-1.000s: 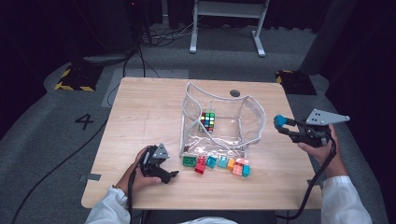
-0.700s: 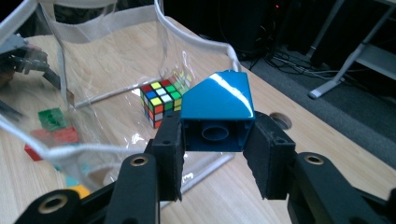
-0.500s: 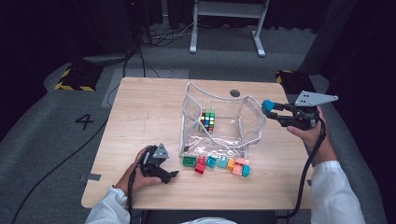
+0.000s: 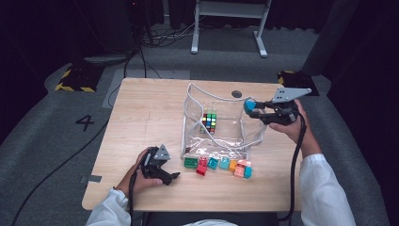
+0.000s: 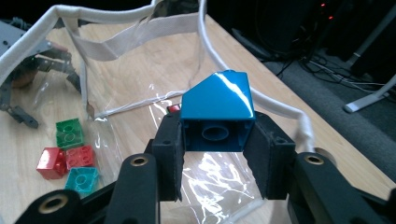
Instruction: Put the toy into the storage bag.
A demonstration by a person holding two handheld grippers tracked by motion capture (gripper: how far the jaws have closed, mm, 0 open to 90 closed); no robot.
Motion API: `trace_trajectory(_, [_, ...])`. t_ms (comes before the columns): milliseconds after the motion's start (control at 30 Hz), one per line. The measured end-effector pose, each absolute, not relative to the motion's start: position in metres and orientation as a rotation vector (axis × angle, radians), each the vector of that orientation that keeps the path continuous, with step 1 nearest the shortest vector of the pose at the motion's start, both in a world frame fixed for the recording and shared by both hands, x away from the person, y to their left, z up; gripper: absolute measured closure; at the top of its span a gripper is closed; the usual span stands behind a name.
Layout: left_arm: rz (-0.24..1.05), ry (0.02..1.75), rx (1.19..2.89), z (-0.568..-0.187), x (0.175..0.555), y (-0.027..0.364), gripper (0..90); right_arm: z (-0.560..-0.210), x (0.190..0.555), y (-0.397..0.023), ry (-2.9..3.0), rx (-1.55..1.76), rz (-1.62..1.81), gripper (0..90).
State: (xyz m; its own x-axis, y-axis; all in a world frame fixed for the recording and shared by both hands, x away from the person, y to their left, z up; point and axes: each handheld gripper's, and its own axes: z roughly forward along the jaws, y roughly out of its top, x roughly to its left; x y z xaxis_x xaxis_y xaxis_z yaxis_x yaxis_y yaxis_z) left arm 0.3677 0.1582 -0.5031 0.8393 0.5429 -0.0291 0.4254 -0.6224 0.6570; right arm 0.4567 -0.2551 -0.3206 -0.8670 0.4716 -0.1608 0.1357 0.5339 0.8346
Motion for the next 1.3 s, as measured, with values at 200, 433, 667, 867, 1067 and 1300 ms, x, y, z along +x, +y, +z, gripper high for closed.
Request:
trace_trajectory(200, [0.223, 0.703, 2.333, -0.503, 0.368, 0.158, 4.1, -0.326, 0.462, -0.239, 2.475, 0.443, 1.236, 59.4])
trace_trajectory(433, [0.224, 0.703, 2.333, -0.503, 0.368, 0.158, 4.1, -0.33, 0.471, -0.227, 2.557, 0.414, 1.148, 59.3])
trace_trajectory(667, [0.224, 0.703, 2.332, -0.503, 0.368, 0.158, 4.1, -0.339, 0.486, -0.226, 2.648, 0.461, 0.917, 59.3])
trace_trajectory(867, [0.224, 0.703, 2.333, -0.503, 0.368, 0.158, 4.1, -0.34, 0.489, -0.235, 2.697, 0.489, 0.82, 59.3])
trace_trajectory(1067, [0.223, 0.703, 2.332, -0.503, 0.368, 0.158, 4.1, -0.338, 0.485, -0.243, 2.724, 0.503, 0.755, 59.2])
trace_trajectory(1300, [0.224, 0.703, 2.333, -0.503, 0.368, 0.158, 4.1, -0.337, 0.482, -0.246, 2.706, 0.494, 0.773, 52.8])
